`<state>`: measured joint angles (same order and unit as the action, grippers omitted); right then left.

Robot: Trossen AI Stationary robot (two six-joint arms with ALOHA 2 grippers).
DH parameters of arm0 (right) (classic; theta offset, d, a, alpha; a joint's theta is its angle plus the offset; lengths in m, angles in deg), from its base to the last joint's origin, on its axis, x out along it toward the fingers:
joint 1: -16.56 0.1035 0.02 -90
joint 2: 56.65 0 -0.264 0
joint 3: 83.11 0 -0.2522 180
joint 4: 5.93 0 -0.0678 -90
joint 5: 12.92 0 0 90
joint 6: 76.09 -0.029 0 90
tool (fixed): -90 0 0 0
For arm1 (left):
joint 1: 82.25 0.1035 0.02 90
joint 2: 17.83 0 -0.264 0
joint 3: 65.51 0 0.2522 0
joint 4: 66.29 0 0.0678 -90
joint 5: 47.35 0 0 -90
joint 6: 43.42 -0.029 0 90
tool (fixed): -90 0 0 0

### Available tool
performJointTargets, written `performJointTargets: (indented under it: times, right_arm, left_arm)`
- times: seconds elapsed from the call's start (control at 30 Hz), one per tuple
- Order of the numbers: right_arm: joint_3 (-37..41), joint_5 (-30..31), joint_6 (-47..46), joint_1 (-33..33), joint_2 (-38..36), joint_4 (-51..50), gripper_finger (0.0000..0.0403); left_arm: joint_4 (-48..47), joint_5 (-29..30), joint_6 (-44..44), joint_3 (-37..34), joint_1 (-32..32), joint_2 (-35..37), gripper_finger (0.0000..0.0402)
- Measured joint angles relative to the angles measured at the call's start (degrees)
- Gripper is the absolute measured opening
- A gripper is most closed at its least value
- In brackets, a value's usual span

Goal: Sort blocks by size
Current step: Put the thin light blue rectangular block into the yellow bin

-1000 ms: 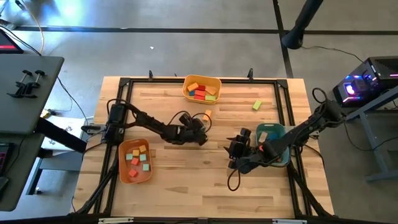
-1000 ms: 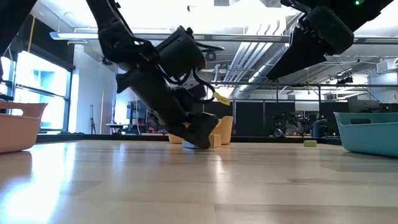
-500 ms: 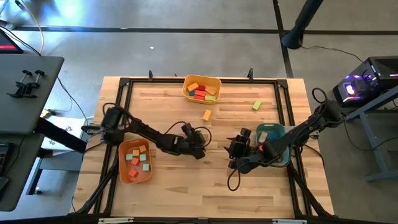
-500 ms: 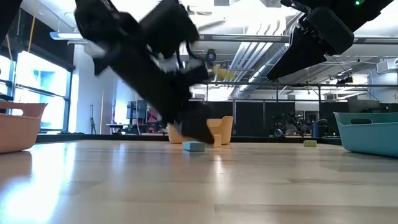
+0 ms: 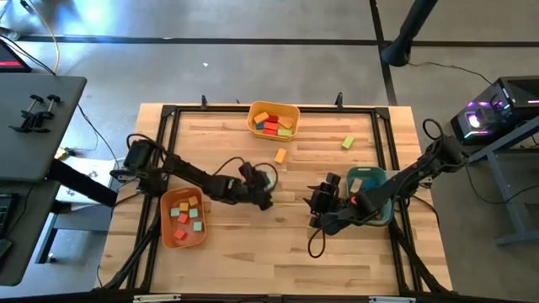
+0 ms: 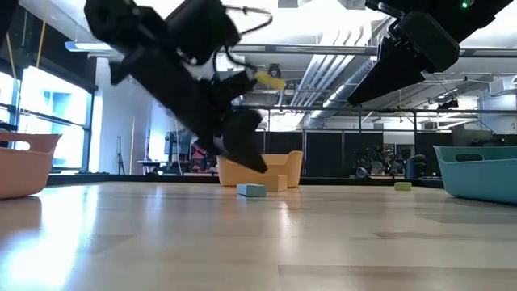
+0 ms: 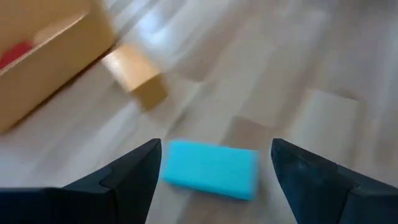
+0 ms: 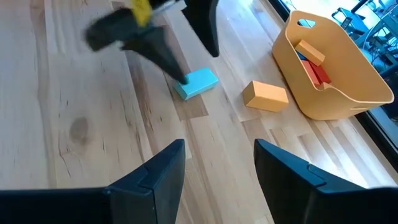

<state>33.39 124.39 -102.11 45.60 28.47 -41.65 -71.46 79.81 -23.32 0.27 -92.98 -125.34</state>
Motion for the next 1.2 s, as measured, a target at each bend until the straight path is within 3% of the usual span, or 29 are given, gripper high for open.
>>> performJointTargets:
  times: [0.13, 0.3, 0.57, 0.8, 1.2]
  right_arm:
    - [0.0, 0.0, -0.1, 0.0, 0.0, -0.1, 0.0188]
    - [0.0, 0.0, -0.1, 0.0, 0.0, -0.1, 0.0188]
    - [0.0, 0.3, -1.0, 0.0, 0.8, -0.1, 0.0188]
    - [0.0, 0.3, -1.1, 0.2, 1.8, -0.1, 0.0188]
    - [0.0, 0.4, -1.0, 0.2, 2.1, 0.6, 0.0188]
  left_arm:
    - [6.1, 0.0, 5.7, -4.6, 1.5, -0.1, 0.0292]
    - [14.1, -0.8, 6.3, -8.9, 1.8, -1.3, 0.0292]
    - [27.2, -2.2, 4.7, -8.8, 2.1, -7.5, 0.0292]
    - [26.6, -5.0, -8.1, -8.8, 1.4, -5.3, 0.0292]
    - [22.3, -29.8, -29.9, -5.3, 5.1, -3.9, 0.0292]
